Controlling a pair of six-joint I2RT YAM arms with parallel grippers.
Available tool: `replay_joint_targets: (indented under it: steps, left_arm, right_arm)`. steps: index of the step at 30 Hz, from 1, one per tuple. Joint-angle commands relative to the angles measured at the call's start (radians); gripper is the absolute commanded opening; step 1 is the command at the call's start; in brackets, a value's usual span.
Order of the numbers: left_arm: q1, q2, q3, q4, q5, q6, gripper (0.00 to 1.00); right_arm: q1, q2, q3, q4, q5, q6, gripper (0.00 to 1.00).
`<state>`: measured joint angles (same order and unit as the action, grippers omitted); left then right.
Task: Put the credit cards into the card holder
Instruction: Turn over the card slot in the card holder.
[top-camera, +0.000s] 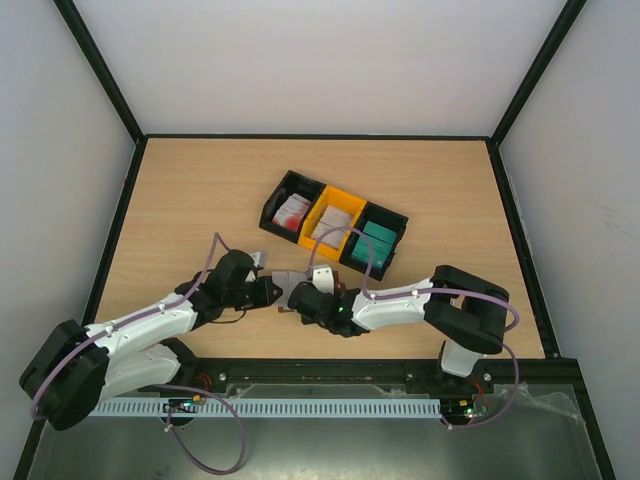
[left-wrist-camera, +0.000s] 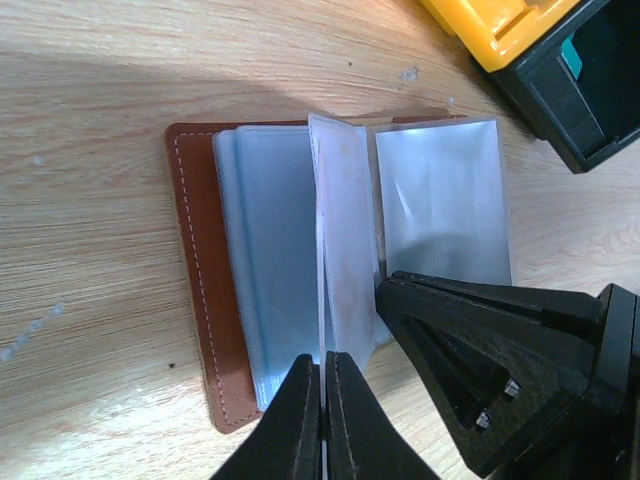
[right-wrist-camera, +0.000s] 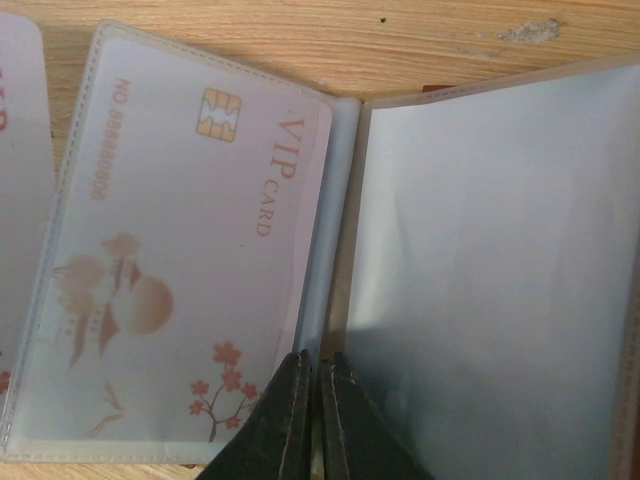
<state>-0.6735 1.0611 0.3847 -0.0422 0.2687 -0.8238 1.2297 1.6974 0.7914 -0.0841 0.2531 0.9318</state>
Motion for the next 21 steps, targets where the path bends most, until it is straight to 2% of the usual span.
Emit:
replay_joint_targets:
  steps: [1, 21]
  left_arm:
    - [0.003, 0.035, -0.016, 0.064, 0.057, -0.009, 0.03]
    - [0.0, 0.165, 0.066, 0.146, 0.179, 0.016, 0.03]
  right_arm:
    - [-0.006, -0.041, -0.041, -0.021, -0.003, 0.02, 0.06]
    - [-0.007, -0.302, -0.1, -0.082, 0.21, 0.095, 0.05]
